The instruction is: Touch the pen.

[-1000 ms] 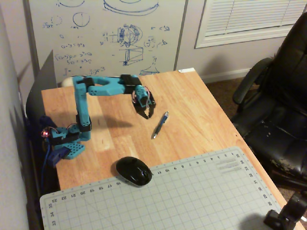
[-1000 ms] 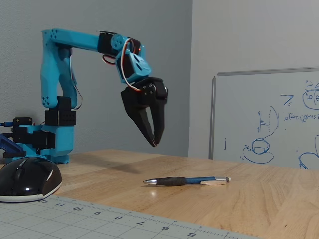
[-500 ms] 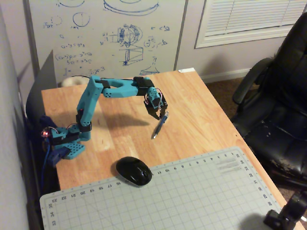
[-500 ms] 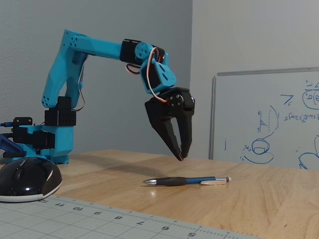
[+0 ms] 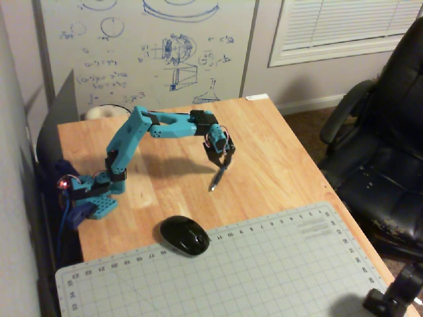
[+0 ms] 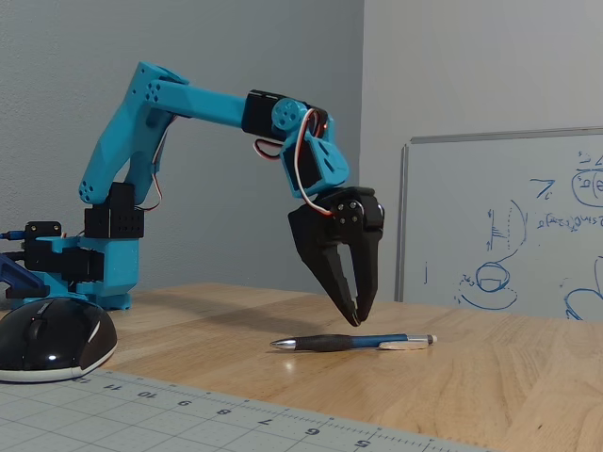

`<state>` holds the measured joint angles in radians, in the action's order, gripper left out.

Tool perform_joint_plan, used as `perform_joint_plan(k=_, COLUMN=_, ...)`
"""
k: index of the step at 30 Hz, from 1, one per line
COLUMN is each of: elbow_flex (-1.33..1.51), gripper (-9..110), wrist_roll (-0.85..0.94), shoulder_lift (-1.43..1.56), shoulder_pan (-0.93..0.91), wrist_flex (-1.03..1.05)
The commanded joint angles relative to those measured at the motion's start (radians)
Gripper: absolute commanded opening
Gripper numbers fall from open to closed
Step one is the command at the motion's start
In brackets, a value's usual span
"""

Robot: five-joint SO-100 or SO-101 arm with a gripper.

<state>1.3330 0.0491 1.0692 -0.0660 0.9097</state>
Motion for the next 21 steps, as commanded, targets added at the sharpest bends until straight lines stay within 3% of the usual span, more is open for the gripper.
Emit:
perform_joint_plan(k=1, elbow_flex=-0.097, gripper=1, wrist_roll=0.002, shoulder_lift=0.026, shoulder_pan=-0.008, wrist_flex=-0.008)
perform_joint_plan(k=21, elbow_flex=-0.086, gripper=1, wrist_roll=0.002, shoulder_lift=-0.012, shoulder_pan=-0.009, wrist_flex=-0.009)
